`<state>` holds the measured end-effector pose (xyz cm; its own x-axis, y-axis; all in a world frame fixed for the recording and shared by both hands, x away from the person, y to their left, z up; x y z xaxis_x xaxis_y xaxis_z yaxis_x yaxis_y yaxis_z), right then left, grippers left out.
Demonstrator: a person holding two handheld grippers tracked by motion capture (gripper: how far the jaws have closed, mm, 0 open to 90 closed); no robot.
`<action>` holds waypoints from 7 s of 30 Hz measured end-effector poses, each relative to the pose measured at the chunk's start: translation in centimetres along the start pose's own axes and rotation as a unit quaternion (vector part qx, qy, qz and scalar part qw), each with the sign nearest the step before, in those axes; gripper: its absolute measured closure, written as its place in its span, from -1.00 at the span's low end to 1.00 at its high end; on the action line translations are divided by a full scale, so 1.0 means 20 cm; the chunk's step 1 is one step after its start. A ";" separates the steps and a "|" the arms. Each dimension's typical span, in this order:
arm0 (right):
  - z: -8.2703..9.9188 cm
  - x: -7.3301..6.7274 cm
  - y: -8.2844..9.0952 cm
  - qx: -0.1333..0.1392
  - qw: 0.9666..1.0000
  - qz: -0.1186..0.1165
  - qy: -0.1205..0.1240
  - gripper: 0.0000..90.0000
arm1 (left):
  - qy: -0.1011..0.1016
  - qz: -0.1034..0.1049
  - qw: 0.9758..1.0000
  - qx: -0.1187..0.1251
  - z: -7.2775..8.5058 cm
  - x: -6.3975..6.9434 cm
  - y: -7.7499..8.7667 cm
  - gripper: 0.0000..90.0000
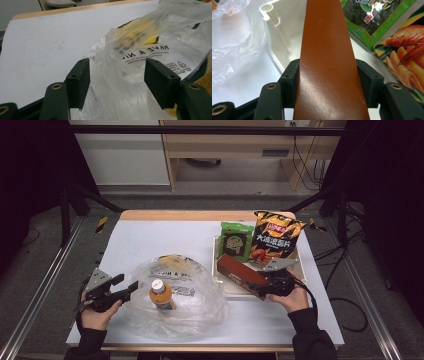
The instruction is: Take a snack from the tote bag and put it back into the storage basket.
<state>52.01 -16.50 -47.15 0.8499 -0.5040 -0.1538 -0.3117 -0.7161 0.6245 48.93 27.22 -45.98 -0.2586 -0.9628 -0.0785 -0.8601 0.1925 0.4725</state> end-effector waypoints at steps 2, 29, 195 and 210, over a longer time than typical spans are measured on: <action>0.00 0.00 -0.01 -0.003 1.000 0.000 -0.002 -0.03 | 0.000 0.000 1.000 0.000 0.00 0.00 0.00 -0.18; -0.04 -0.01 0.02 0.037 0.998 0.048 -0.025 -0.23 | 0.001 0.002 1.000 0.000 0.00 0.00 0.00 -0.18; 0.09 -0.05 0.20 0.161 0.971 0.142 -0.104 -0.25 | -0.064 0.085 0.994 0.009 -0.09 0.51 0.12 -0.40; 0.10 -0.05 0.18 0.156 0.972 0.139 -0.107 -0.27 | -0.053 0.068 0.996 0.015 -0.08 0.53 0.12 -0.32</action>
<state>49.13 -19.58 -46.21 0.6167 -0.7641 -0.1895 -0.6590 -0.6327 0.4066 44.93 17.17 -44.22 -0.4176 -0.9022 -0.1079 -0.8259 0.3273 0.4592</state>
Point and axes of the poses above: each handheld gripper's, and its own axes: y roughly backward along the jaws, z roughly out of its underside, x roughly to its right, the point moved 7 cm from there along -y, roughly forward along the jaws, and after that the axes turned 14 degrees about -z, right-handed, at the moved point
